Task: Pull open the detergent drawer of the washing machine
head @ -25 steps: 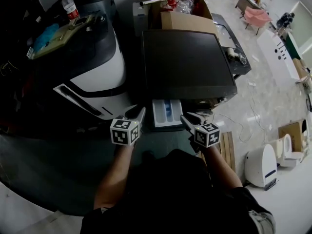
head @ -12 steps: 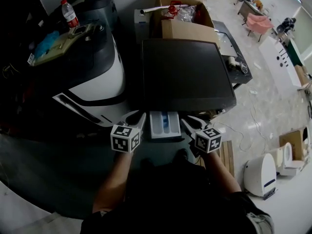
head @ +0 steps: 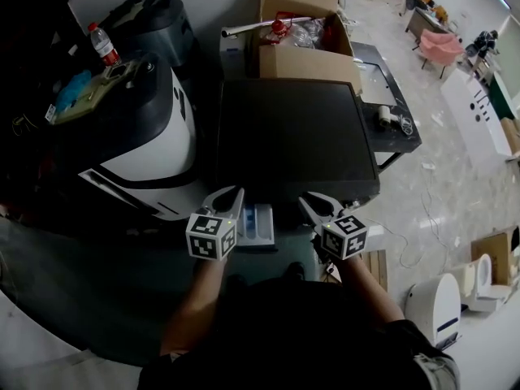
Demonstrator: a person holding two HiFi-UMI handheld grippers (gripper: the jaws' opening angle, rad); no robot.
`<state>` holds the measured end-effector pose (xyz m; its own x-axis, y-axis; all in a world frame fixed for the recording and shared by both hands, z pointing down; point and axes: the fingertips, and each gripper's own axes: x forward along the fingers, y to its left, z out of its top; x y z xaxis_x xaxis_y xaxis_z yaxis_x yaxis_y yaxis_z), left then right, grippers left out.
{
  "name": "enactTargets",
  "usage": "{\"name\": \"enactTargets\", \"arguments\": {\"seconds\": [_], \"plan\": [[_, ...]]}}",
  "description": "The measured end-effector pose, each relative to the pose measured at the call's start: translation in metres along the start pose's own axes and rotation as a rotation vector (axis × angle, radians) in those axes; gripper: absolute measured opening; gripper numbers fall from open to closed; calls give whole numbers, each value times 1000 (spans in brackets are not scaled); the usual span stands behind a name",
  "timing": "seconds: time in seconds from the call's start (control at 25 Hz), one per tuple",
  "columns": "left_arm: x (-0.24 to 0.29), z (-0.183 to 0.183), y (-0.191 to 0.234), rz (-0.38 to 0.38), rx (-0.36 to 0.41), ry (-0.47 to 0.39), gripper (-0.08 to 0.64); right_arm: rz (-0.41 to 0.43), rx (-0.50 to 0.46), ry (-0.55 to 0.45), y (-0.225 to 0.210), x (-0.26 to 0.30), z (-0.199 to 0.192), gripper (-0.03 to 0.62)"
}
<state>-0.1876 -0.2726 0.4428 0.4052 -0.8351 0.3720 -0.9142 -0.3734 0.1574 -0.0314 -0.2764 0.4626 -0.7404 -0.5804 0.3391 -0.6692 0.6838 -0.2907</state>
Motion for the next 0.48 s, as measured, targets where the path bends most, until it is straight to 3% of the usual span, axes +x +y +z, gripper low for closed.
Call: {"name": "enactTargets", "arguments": {"seconds": [0.48], "plan": [[43,91,-76,97,22,-177,11,54,-136,-154,-61,-53,93,12]]}}
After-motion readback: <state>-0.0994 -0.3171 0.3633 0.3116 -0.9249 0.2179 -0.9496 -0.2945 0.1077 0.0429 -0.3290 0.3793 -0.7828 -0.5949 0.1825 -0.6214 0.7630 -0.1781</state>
